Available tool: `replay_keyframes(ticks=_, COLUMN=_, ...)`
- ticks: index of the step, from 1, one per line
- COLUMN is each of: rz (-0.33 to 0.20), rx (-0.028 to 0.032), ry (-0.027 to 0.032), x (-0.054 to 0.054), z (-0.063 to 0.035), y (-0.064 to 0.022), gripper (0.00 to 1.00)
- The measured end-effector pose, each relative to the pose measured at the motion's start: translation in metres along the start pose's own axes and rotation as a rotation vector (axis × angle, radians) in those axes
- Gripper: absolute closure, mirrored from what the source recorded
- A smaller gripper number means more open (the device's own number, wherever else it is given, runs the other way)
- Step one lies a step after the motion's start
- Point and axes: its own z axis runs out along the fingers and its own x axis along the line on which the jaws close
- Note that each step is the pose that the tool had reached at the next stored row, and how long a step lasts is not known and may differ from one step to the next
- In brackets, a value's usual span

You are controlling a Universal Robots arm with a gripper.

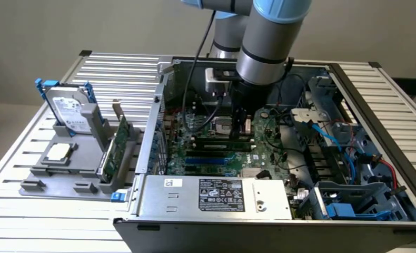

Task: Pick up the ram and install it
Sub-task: 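Press down the ram until it locks into place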

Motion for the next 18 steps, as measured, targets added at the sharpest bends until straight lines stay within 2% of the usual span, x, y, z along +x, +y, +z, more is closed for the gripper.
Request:
replay_keyframes(ticks=3, rz=0.000, rx=0.0136, ry=0.0050, x=0.0000, z=0.0024, y=-0.0005, gripper=0.89)
replay_keyframes(ticks=6, rz=0.000, rx=0.0210, ry=0.0076, x=0.0000, z=0.0054, y=-0.0009, gripper=0.89)
replay_keyframes(ticks=9, rz=0.000, rx=0.0230, ry=0.0079, x=-0.0007, z=0.0068, y=-0.0010, gripper=0.89)
replay_keyframes(ticks=18, rz=0.000, rx=0.0233, ry=0.0077, x=-0.0046, z=0.0082, y=-0.0016, gripper=0.89)
